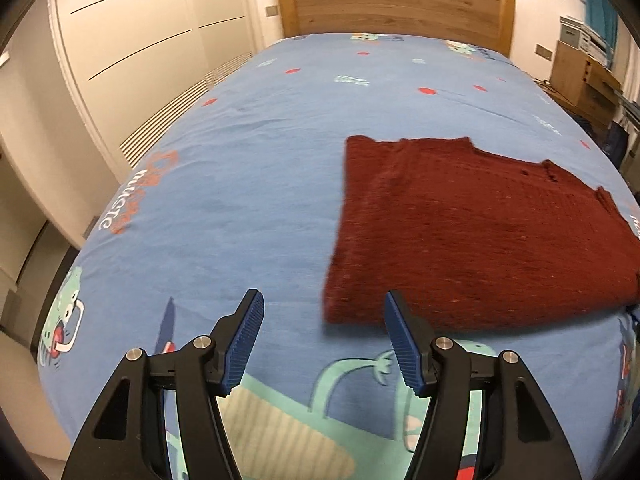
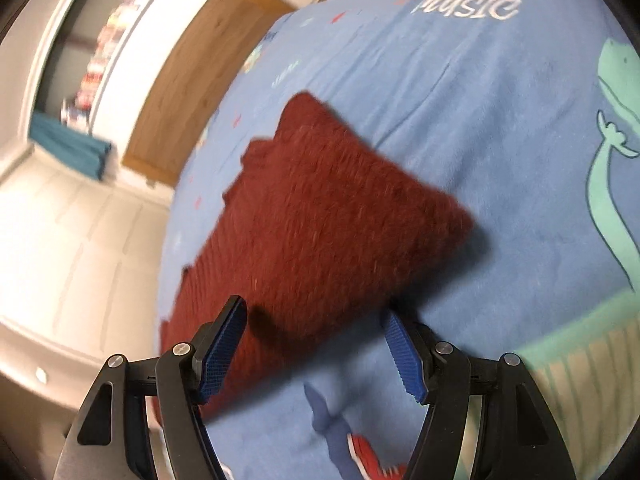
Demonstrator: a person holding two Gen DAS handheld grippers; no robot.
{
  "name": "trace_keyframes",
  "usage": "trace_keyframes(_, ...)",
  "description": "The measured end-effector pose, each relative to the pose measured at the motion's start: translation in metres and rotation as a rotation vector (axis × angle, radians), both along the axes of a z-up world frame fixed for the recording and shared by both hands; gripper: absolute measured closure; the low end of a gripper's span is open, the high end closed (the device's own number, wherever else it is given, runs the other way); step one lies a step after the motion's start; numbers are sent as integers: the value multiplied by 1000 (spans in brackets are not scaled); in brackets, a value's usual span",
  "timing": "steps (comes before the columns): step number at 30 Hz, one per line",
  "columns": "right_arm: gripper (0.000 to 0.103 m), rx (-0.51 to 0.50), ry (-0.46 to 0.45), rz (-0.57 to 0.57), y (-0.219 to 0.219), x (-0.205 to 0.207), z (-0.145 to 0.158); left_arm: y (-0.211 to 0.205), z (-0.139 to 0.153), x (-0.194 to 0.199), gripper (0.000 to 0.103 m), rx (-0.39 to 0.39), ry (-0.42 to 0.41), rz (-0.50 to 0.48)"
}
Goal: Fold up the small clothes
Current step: 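Grasp the edge of the folded sweater with the right tool, then fold the held edge over the sweater with the right tool and open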
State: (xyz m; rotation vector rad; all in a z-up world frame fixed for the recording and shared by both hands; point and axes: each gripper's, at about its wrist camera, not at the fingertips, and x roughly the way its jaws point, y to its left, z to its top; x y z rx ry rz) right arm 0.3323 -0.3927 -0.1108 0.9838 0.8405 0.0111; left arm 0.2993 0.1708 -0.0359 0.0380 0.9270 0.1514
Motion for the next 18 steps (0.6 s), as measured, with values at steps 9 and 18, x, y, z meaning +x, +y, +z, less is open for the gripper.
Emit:
trace_keyframes(9, 55, 162, -69, -152, -33, 18, -16, 22, 0, -2, 46, 0, 1, 41)
trace_keyframes(18, 80, 179, -114, -126, -34, 33, 0, 29, 3, -3, 46, -21, -8, 34)
